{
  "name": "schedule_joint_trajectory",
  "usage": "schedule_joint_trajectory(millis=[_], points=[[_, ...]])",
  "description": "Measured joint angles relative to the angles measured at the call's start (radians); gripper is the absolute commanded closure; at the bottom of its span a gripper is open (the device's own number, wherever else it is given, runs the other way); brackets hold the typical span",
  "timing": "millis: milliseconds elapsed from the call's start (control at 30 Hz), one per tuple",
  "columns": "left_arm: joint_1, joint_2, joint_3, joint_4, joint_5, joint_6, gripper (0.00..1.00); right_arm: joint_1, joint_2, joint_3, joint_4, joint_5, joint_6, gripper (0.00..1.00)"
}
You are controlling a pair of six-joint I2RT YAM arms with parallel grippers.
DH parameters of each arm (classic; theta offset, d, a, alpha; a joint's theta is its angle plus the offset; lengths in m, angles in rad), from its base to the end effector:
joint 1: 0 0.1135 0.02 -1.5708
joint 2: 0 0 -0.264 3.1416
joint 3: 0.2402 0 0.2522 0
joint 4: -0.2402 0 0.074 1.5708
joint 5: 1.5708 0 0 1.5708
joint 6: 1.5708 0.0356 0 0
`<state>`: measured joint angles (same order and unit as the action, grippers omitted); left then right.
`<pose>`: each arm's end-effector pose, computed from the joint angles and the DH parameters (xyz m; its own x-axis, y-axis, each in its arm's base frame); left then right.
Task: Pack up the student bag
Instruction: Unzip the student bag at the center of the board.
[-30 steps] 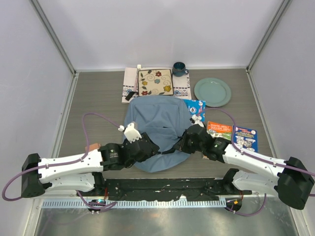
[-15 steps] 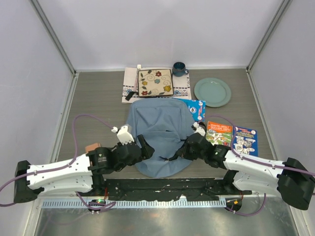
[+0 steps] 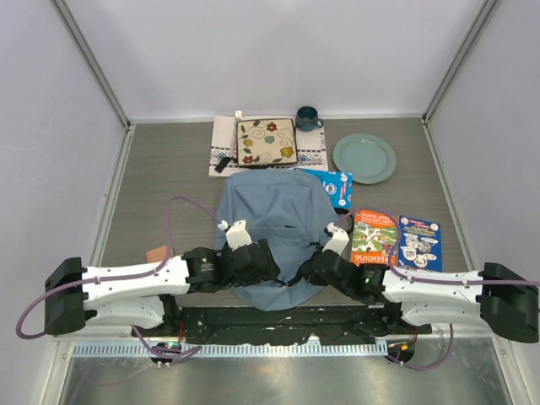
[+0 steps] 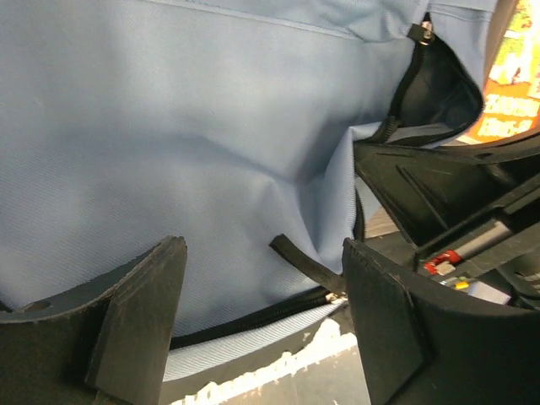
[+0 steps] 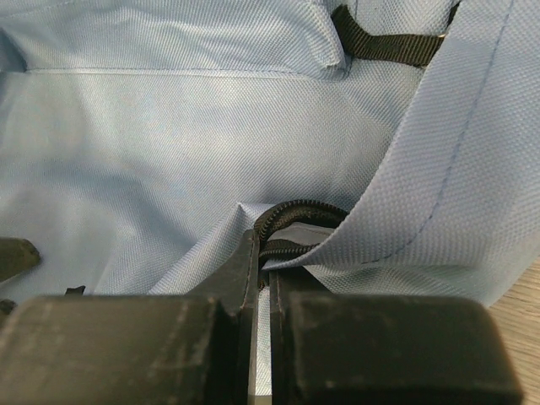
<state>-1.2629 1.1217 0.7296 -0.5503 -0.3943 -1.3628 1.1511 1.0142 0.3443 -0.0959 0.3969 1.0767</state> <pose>0.0789 -0.2031 0.2267 -0.8446 -0.3251 -0.4255 -0.0723 0.8565 -0.5110 0.0887 0.1650 0.1585 -0.7755 0.2547 -0.5777 -0.0969 0.8562 0.5076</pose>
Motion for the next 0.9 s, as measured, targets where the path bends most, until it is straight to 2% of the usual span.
schedule_joint_trajectory(millis=[100, 333, 667, 800, 867, 900], points=[[0.0, -0.018, -0.018, 0.036, 0.03, -0.022, 0.18, 0.034, 0.001, -0.002, 0.002, 0.055, 0.01, 0.99], [0.0, -0.102, -0.169, 0.174, 0.085, -0.116, 0.18, 0.099, 0.044, 0.008, 0.0, 0.147, 0.029, 0.99], [0.0, -0.025, -0.192, 0.314, 0.127, -0.15, 0.17, 0.192, 0.096, 0.016, -0.003, 0.268, 0.053, 0.99], [0.001, -0.001, -0.192, 0.345, 0.133, -0.149, 0.22, 0.217, 0.097, 0.016, -0.007, 0.295, 0.055, 0.99], [0.002, 0.015, -0.192, 0.362, 0.136, -0.148, 0.28, 0.222, 0.097, 0.016, -0.01, 0.303, 0.055, 0.99], [0.002, 0.024, -0.192, 0.37, 0.138, -0.147, 0.36, 0.225, 0.097, 0.016, -0.011, 0.306, 0.055, 0.99]])
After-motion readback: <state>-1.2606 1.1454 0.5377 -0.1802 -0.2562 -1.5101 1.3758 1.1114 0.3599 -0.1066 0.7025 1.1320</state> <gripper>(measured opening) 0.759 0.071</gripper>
